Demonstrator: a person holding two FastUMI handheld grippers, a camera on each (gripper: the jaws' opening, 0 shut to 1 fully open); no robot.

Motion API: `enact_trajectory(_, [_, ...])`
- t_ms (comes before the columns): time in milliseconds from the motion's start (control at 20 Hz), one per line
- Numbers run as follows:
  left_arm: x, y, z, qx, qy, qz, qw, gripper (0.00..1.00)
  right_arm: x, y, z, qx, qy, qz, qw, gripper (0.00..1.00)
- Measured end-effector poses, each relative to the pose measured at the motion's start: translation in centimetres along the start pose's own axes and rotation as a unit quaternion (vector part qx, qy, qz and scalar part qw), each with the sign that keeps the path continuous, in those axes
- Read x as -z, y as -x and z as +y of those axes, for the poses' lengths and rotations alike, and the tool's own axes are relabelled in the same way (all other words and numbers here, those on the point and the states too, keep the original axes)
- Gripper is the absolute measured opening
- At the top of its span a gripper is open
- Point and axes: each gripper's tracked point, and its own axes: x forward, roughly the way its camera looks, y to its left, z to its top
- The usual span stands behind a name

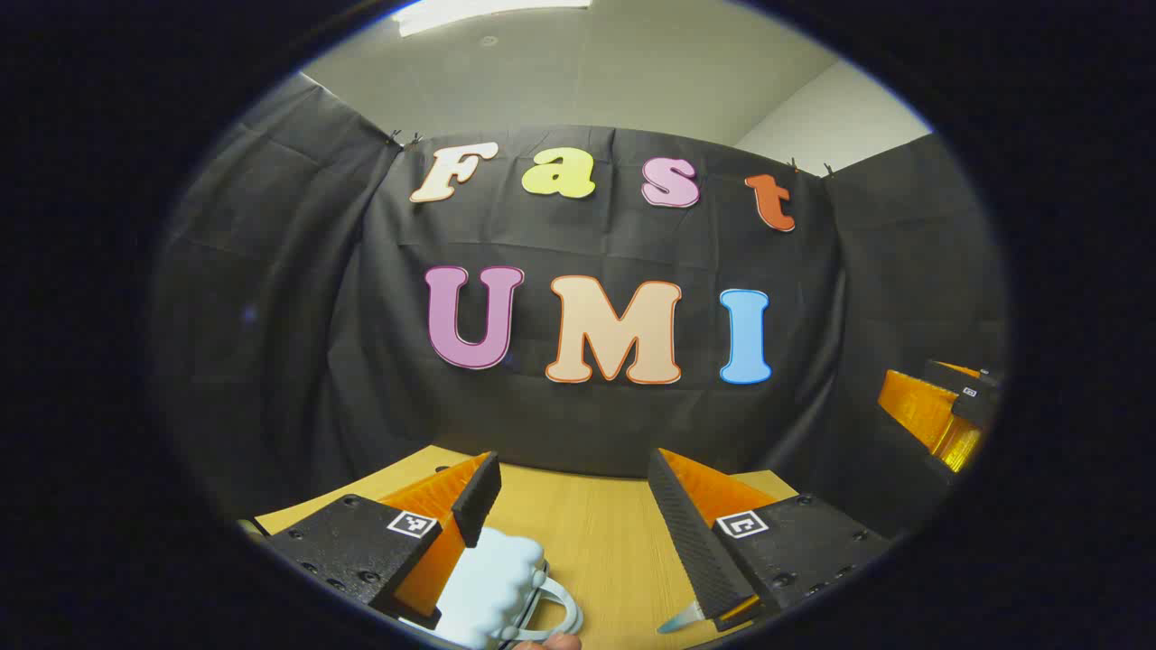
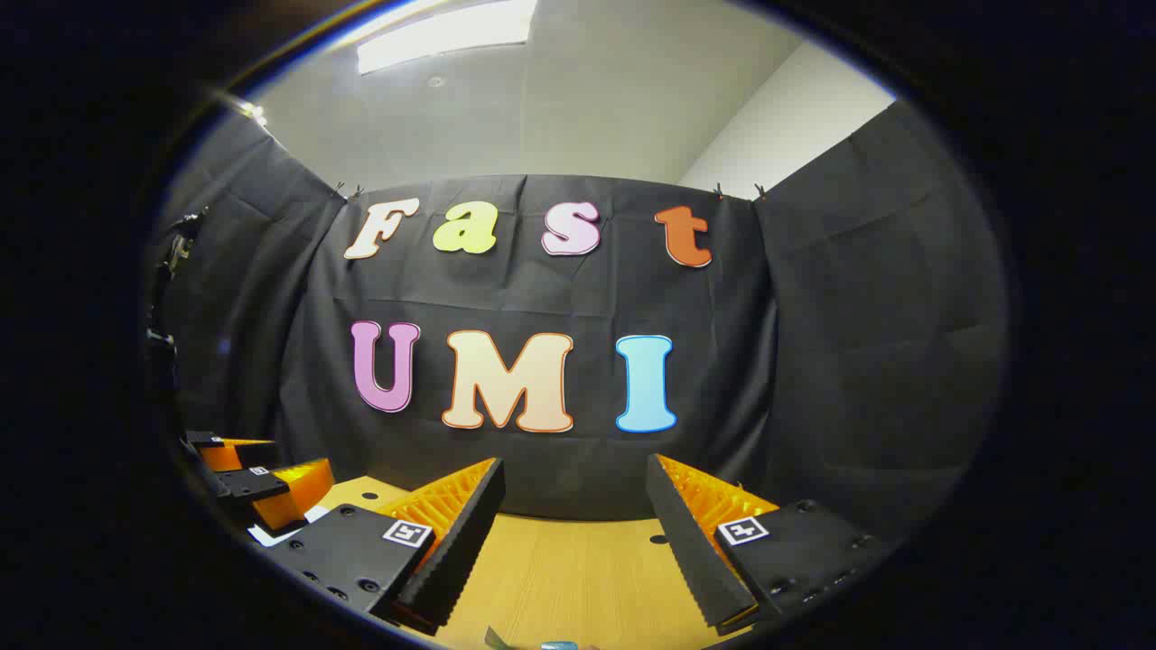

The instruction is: First open the suitcase, pack the skin care products into it, and then close the suitcase.

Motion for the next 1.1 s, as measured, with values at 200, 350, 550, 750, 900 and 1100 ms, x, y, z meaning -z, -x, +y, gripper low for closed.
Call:
enact_trajectory(200, [-0.2,0.2,-0.7,0.006,-0.003,-0.008,1.0,0.96,0.1,-0.1,-0.2,-0.003,-0.002,0.002,1.0,0.98])
enact_trajectory(350, [-0.1,0.1,-1.0,0.006,-0.005,-0.007,1.0,0.96,0.1,-0.2,-0.1,-0.008,-0.001,0.002,1.0,0.98])
enact_trajectory(550, [0.3,0.0,-1.1,-0.003,-0.011,-0.002,1.0,0.96,0.7,-0.5,-0.3,-0.016,-0.003,0.007,1.0,0.98])
enact_trajectory(750, [0.7,-0.4,-1.2,-0.02,-0.015,0.002,1.0,0.96,1.0,-1.4,-1.0,-0.031,-0.005,0.009,0.999,0.98])
enact_trajectory(900, [2.4,-0.7,-0.8,-0.041,-0.031,0.022,0.998,0.96,1.6,-1.9,-1.6,-0.048,-0.009,0.01,0.999,0.98])
enact_trajectory(1100, [6.3,-1.4,0.2,-0.07,-0.054,0.065,0.994,0.96,3.7,-2.8,-2.9,-0.063,-0.011,0.023,0.998,0.98])
